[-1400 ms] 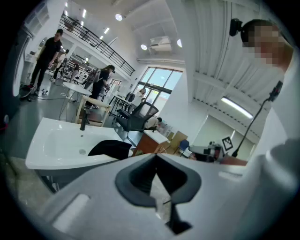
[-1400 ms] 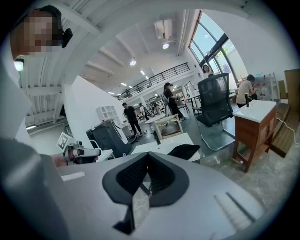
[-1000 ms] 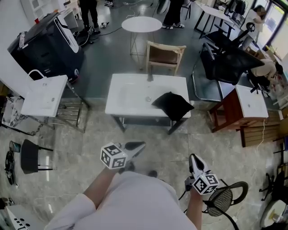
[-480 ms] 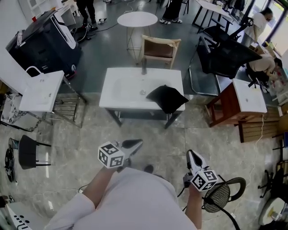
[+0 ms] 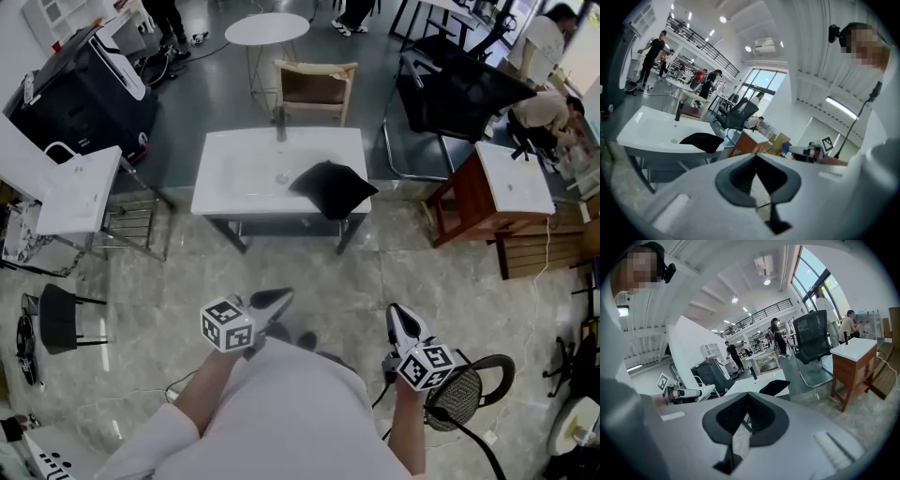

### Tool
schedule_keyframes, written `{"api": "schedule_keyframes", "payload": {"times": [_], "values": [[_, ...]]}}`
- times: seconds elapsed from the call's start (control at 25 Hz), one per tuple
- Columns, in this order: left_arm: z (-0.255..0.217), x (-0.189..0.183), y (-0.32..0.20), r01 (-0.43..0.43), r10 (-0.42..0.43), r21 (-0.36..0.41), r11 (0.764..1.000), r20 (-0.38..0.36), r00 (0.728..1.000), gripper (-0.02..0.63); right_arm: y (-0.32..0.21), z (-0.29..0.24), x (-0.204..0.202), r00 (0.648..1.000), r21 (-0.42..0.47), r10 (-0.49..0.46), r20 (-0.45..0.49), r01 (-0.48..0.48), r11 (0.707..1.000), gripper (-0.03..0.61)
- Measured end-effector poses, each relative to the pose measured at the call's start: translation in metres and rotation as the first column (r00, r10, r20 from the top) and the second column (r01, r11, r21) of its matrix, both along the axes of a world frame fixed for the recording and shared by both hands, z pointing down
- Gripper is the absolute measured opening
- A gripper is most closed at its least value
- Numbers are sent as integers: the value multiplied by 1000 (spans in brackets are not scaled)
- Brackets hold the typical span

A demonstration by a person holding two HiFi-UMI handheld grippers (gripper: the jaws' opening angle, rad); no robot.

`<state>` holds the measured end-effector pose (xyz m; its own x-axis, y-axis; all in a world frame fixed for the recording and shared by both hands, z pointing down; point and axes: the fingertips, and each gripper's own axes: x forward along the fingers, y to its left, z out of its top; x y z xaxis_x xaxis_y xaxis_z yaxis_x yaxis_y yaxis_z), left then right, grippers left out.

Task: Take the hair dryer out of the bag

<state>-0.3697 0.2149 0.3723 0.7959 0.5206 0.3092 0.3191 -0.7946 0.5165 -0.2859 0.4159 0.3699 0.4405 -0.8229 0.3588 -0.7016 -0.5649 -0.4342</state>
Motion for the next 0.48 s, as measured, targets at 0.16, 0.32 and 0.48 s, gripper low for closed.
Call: {"api": "schedule_keyframes", "payload": {"times": [0.16,0.32,0.48], "values": [[6,7,8,-5,5,0,1000,11,1000,2,4,5,2,1000,0,-2,7,2,1000,6],[11,15,9,-12,12,6,1000,23,1000,2,5,8,5,1000,-4,-2,13,2,1000,6],[19,29,4,-7,6,10,1000,38,999,2,0,11,14,1000,-17,-6,13,7,1000,6]]}}
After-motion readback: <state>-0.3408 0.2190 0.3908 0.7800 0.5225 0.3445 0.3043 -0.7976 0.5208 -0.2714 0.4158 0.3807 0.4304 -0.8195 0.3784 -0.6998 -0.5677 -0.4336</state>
